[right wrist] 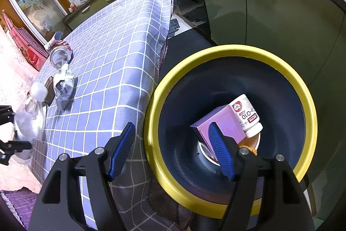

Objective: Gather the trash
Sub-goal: 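Carry the water bottle over the yellow bin and open the left gripper, then grasp the crumpled white-and-yellow snack wrapper with the right gripper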

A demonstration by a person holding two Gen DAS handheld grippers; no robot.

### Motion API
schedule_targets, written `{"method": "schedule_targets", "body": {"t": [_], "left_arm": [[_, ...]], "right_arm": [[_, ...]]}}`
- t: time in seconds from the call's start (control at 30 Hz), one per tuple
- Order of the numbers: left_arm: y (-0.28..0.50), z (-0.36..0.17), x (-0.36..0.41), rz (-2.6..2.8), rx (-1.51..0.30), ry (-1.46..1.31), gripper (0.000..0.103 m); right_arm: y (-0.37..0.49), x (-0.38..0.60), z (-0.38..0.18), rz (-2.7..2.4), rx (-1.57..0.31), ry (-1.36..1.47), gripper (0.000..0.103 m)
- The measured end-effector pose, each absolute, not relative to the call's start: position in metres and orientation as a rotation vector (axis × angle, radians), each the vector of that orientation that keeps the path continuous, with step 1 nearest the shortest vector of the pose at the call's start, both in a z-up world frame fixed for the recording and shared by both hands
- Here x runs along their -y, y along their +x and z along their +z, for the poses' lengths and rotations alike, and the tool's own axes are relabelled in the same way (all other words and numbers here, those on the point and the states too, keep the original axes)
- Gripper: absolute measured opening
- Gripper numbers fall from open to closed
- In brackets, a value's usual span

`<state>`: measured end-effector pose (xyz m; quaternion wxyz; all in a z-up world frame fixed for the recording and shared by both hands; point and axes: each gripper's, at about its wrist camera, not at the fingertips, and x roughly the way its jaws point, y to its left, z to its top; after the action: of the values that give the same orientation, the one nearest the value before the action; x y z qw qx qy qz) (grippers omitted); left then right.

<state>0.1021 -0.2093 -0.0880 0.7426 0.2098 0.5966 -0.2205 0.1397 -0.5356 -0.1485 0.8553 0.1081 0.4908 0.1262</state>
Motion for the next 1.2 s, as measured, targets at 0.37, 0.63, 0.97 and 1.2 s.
{"method": "schedule_targets", "body": {"t": [0.37,0.63,0.97,1.2], "left_arm": [[0.099,-0.046,0.303,-0.715,-1.164,0.528,0.063],[0.125,-0.062,0.434,-0.911,-1.182,0.544,0.063],[0.165,-0.112,0.522,-0.887,-1.246,0.538,0.071],[0.157,-0.072,0.482,-0.889,-1.134,0.397,0.077]], "right_arm": [[0.108,0.595,-0.120,0.130,-0.937,0.295,0.067],[0.073,0.649,-0.114,0.011,-0.911,0.350,0.067],[0.051,0.680,-0.127,-0.050,-0.913,0.417,0.068],[0.057,0.666,-0.128,-0.011,-0.912,0.412,0.068]]}}
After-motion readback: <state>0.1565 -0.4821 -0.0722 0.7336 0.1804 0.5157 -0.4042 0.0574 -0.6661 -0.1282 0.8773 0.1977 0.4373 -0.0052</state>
